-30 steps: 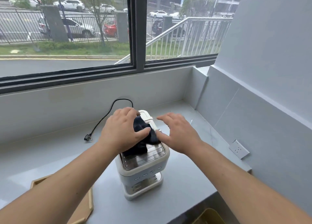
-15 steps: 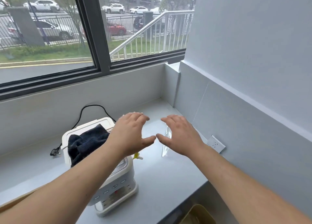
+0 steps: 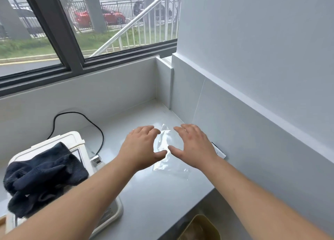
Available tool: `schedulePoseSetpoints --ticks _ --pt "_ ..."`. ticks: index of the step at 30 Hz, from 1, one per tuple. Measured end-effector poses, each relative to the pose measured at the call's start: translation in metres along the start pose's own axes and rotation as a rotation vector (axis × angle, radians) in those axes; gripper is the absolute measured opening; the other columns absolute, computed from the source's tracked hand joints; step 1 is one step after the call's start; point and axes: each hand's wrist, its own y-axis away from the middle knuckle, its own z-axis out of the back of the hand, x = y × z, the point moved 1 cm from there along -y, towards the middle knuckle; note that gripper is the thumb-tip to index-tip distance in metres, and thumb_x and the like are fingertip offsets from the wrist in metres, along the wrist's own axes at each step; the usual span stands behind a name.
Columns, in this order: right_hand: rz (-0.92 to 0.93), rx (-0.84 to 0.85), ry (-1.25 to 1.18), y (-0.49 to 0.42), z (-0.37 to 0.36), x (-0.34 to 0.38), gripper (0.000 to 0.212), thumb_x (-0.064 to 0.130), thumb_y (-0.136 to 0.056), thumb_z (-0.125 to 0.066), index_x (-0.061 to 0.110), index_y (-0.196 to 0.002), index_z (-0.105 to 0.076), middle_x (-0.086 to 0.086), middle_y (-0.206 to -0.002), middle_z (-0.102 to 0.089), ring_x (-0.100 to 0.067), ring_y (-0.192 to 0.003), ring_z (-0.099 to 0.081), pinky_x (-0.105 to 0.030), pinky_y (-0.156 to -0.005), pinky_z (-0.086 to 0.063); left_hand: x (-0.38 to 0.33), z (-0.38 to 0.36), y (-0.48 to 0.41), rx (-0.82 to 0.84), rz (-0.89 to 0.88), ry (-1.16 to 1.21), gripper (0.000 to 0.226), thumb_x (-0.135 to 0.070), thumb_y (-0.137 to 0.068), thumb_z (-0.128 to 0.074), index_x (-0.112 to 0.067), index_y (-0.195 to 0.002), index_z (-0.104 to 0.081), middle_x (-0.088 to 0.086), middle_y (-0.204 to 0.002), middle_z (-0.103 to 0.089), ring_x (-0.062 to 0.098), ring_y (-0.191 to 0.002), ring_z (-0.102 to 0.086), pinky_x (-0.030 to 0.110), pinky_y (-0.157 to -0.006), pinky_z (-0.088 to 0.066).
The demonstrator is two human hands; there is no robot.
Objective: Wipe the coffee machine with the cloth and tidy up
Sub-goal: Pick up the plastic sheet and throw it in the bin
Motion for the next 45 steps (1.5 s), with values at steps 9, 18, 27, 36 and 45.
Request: schedulePoseSetpoints --ticks 9,18,27,36,45 --pt "-0.017 0.065 0.023 -0.011 -0.034 -0.044 0.081 0.072 -0.090 -0.050 0.030 -0.158 -0.035 -0.003 -0.165 -0.035 -0.029 -0.155 -0.022 -0.045 -0.126 -0.022 -0.018 -0.051 -0.029 0.089 0.034 0.030 0.078 -0.073 -0.081 -0.057 -0.033 -0.147 -0.048 -0.005 -0.163 -0.040 0.019 -0.151 -0.033 0.038 -0.121 -0.029" --pt "-0.043 0.151 0.000 -0.019 -0.078 -0.079 0.083 0.070 -0.091 -0.051 0.033 -0.161 -0.026 -0.001 -0.170 -0.026 -0.030 -0.159 -0.014 -0.045 -0.127 -0.016 -0.021 -0.102 -0.049 0.197 0.083 0.022 0.083 -0.073 -0.081 -0.058 -0.032 -0.151 -0.042 -0.001 -0.168 -0.034 0.022 -0.153 -0.030 0.040 -0.124 -0.028" --pt "-0.039 0.236 -0.005 -0.025 -0.119 -0.100 0.083 0.069 -0.092 -0.051 0.033 -0.161 -0.024 -0.002 -0.171 -0.023 -0.030 -0.160 -0.011 -0.045 -0.128 -0.016 -0.017 -0.147 -0.061 0.255 0.097 0.020 0.083 -0.072 -0.082 -0.061 -0.032 -0.152 -0.041 -0.002 -0.169 -0.030 0.021 -0.152 -0.032 0.039 -0.122 -0.030" --pt "-0.014 0.324 -0.005 -0.032 -0.149 -0.109 0.084 0.070 -0.092 -0.051 0.032 -0.162 -0.022 -0.002 -0.172 -0.020 -0.029 -0.160 -0.011 -0.045 -0.128 -0.014 -0.003 -0.183 -0.066 0.314 0.093 -0.016 0.079 -0.069 -0.085 -0.068 -0.033 -0.151 -0.044 -0.005 -0.169 -0.032 0.020 -0.153 -0.030 0.037 -0.122 -0.030" --pt "0.021 0.377 -0.007 -0.033 -0.167 -0.107 0.084 0.068 -0.093 -0.052 0.030 -0.162 -0.022 -0.003 -0.171 -0.021 -0.031 -0.159 -0.013 -0.043 -0.128 -0.013 0.004 -0.205 -0.064 0.350 0.074 -0.028 0.050 -0.059 -0.091 -0.068 -0.036 -0.135 -0.059 -0.009 -0.153 -0.047 0.019 -0.141 -0.040 0.033 -0.109 -0.037"
